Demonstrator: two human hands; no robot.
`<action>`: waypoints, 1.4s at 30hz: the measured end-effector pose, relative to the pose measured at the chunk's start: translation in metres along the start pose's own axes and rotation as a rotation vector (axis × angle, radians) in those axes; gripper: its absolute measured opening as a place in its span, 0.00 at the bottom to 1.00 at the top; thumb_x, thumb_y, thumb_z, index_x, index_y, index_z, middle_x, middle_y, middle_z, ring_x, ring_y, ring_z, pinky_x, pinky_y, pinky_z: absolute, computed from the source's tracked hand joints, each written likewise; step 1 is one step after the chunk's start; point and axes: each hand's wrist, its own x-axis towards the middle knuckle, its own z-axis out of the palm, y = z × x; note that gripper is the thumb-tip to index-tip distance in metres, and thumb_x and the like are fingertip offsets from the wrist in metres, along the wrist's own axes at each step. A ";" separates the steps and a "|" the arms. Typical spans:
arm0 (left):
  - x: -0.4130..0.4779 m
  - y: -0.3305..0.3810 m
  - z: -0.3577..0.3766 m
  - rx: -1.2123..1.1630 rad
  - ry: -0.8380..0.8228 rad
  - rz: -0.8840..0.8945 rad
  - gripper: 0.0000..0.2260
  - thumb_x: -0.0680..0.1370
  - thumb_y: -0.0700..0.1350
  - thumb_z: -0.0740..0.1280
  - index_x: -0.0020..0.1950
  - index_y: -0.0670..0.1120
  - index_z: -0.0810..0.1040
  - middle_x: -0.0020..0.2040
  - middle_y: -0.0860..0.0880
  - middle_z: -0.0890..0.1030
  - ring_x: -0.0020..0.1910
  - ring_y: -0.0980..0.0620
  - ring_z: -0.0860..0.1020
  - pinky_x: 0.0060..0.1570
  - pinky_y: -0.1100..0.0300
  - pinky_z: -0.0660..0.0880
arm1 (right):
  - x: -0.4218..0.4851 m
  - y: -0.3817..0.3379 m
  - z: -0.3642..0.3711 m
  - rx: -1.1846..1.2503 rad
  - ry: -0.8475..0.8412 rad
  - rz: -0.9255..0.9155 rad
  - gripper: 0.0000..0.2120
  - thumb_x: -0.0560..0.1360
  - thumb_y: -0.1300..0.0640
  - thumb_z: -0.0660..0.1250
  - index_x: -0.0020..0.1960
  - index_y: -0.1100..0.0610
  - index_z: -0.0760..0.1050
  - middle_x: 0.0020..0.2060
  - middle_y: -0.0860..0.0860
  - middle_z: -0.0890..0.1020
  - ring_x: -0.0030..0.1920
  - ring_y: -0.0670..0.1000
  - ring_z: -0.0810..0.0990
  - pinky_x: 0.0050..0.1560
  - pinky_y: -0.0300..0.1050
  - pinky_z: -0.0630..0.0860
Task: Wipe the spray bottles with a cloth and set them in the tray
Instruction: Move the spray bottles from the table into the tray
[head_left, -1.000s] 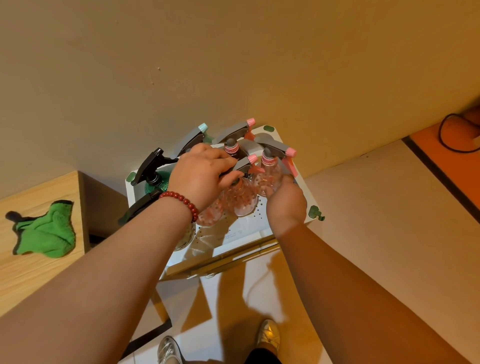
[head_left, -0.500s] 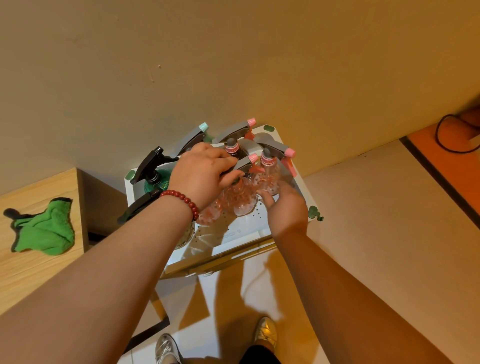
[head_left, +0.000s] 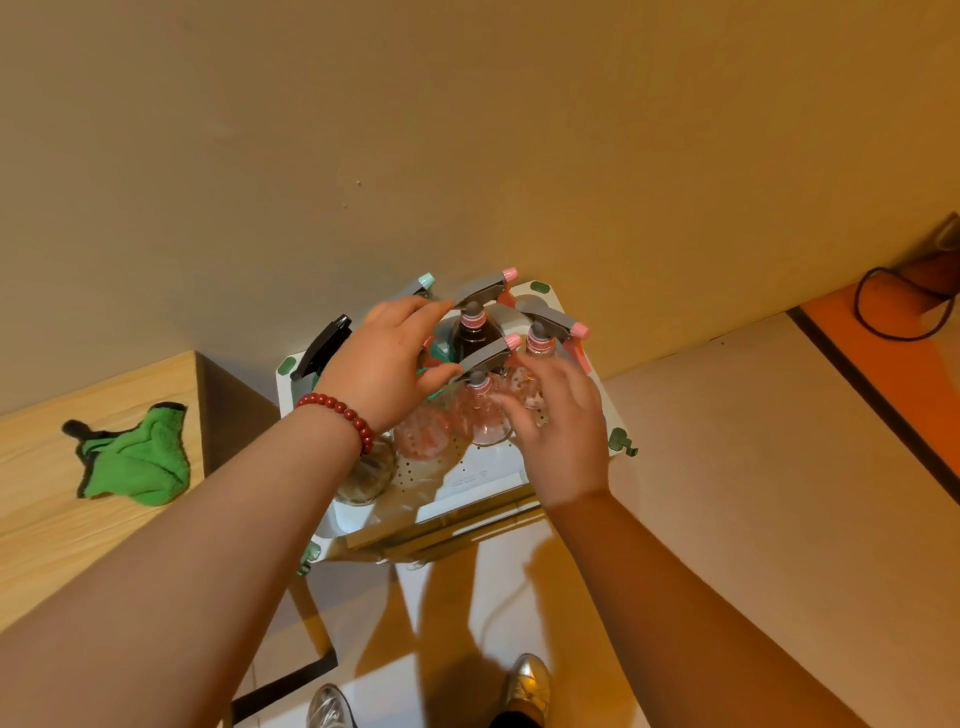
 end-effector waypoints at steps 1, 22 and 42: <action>-0.003 -0.003 -0.004 0.014 -0.031 -0.040 0.28 0.76 0.52 0.69 0.74 0.46 0.66 0.68 0.45 0.73 0.67 0.45 0.69 0.66 0.52 0.67 | 0.008 -0.005 -0.003 0.001 0.003 -0.058 0.20 0.73 0.53 0.72 0.63 0.54 0.76 0.61 0.50 0.75 0.62 0.51 0.73 0.60 0.46 0.74; -0.023 -0.012 -0.009 -0.147 -0.128 -0.157 0.16 0.78 0.41 0.66 0.65 0.52 0.77 0.53 0.49 0.83 0.51 0.51 0.79 0.53 0.58 0.73 | 0.051 -0.018 -0.001 -0.182 -0.339 -0.044 0.16 0.76 0.60 0.68 0.64 0.55 0.78 0.63 0.51 0.77 0.61 0.56 0.75 0.60 0.50 0.74; -0.002 0.018 -0.006 -0.100 -0.111 -0.101 0.27 0.77 0.51 0.68 0.75 0.53 0.65 0.71 0.50 0.71 0.68 0.50 0.70 0.64 0.55 0.69 | 0.065 0.000 -0.033 -0.257 -0.059 0.206 0.13 0.79 0.57 0.62 0.61 0.55 0.79 0.49 0.55 0.83 0.48 0.56 0.79 0.38 0.40 0.64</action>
